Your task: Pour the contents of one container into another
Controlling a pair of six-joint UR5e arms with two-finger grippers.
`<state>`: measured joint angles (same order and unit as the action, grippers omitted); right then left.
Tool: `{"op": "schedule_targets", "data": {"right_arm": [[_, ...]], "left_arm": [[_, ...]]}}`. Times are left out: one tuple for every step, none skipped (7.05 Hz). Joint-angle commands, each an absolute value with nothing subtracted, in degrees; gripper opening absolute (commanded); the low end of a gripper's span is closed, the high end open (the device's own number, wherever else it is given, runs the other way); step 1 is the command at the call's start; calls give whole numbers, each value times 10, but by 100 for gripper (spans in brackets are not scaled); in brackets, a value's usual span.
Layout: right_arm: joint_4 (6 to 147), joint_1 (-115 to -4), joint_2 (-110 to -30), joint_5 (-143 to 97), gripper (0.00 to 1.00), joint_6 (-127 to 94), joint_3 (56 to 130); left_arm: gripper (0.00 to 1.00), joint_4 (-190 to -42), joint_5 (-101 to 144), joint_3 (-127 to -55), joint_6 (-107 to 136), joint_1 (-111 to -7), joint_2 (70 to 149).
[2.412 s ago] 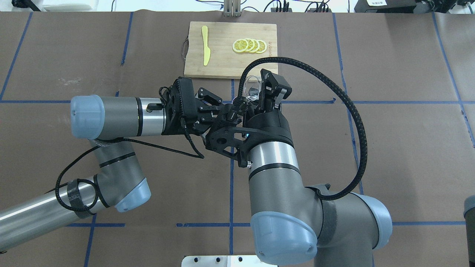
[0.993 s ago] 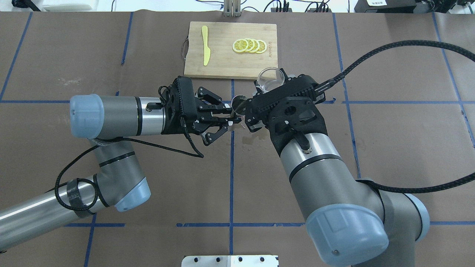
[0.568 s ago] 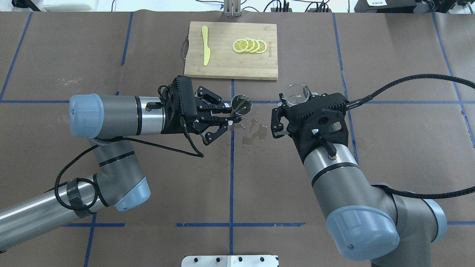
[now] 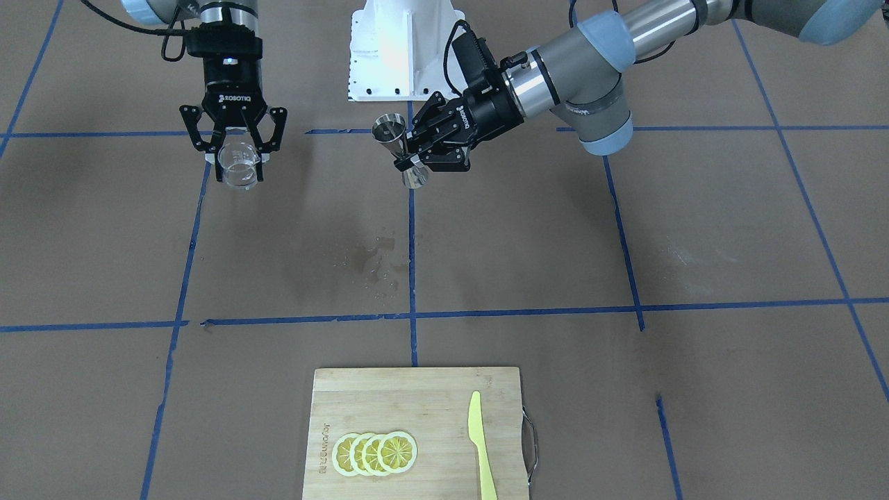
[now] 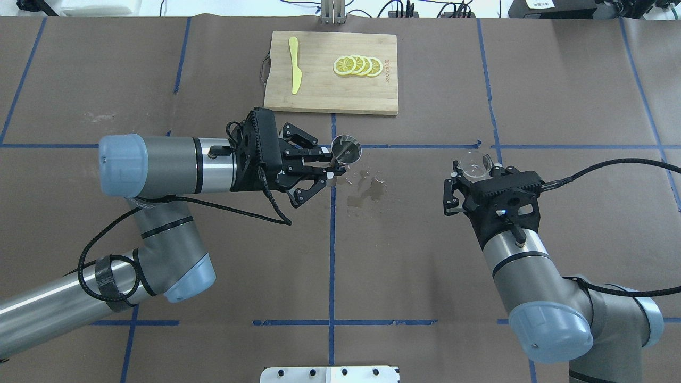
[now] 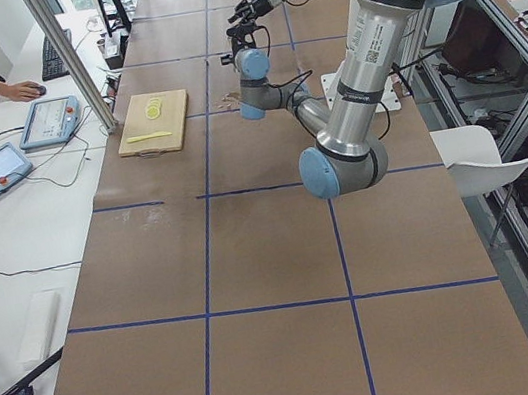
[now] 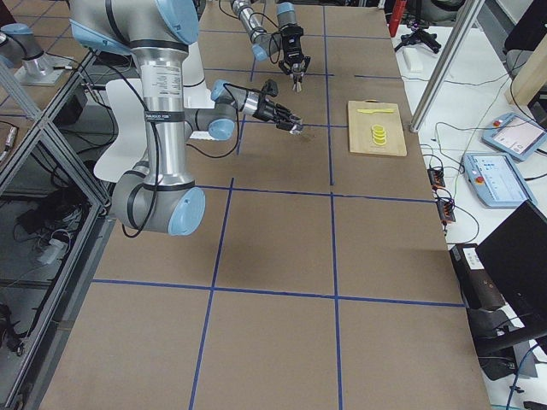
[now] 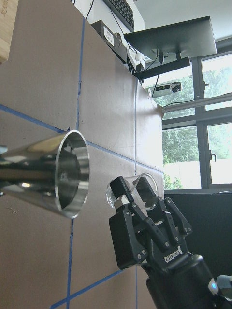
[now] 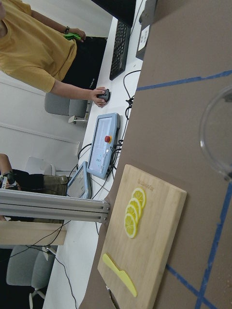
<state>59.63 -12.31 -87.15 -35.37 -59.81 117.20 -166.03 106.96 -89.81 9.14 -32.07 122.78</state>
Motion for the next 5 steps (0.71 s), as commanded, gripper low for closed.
{"op": "schedule_targets", "data": {"right_arm": [[379,-118,-923,-321,0,-602,1048],[344,-111,-925,-311,0,-603,1016],[343,-104,-925,-292,0,-619,991],[343,-102,-925,-291,9,-646,972],[343,-99,-925,-291,14,-656,966]], "left_arm": [[0,-1660,1070,-898,91,-321,1228],[0,-1660,1070,-897,91,-321,1227],[0,-1660,1070,-897,91,-321,1227],[0,-1660,1070,-897,91,-321,1227],[0,-1660,1070,-897,91,-321,1227]]}}
